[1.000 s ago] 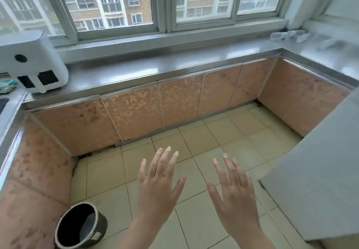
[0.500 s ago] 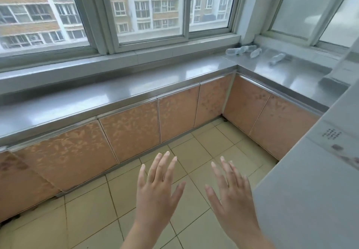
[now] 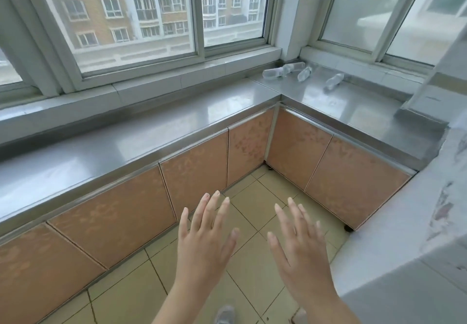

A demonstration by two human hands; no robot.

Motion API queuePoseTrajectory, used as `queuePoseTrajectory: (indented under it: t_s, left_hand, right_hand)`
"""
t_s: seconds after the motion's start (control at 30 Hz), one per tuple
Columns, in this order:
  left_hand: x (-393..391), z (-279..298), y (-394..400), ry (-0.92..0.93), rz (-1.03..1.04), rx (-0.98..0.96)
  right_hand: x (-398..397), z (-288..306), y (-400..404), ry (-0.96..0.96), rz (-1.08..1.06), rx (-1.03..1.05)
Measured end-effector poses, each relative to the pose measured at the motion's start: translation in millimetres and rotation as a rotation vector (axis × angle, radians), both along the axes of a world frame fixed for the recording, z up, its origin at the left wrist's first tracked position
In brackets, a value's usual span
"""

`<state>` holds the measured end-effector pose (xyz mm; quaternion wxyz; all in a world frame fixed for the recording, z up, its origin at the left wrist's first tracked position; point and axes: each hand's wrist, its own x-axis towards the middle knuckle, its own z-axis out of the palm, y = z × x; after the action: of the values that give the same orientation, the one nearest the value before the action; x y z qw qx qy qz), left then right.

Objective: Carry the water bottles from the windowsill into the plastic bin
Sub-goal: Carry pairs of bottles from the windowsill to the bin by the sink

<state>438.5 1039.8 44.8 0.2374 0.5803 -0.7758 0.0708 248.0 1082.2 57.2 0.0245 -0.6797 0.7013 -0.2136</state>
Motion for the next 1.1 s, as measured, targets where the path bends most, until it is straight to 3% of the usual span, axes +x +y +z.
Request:
queuePoseTrajectory:
  t_s: [0.43,0.7,1.1]
  left_hand:
    - [-66.9,8.9,-233.2,-0.004,-0.133,0.094]
    - [-151.5,-5.9,-372.7,-0.051,-0.133,0.157]
    - [-265.3,-2.3,-559.3,-0.080,-0.144,0.198]
  right_hand:
    - [-49.9,13.4,-208.3,-0.013,-0.120,-0.005]
    - [-138.6,-6.4,-358.2,-0.025,-0.159,0.066]
    - [-259.0,8.7,-539.1,-0.067,-0.128,0.122]
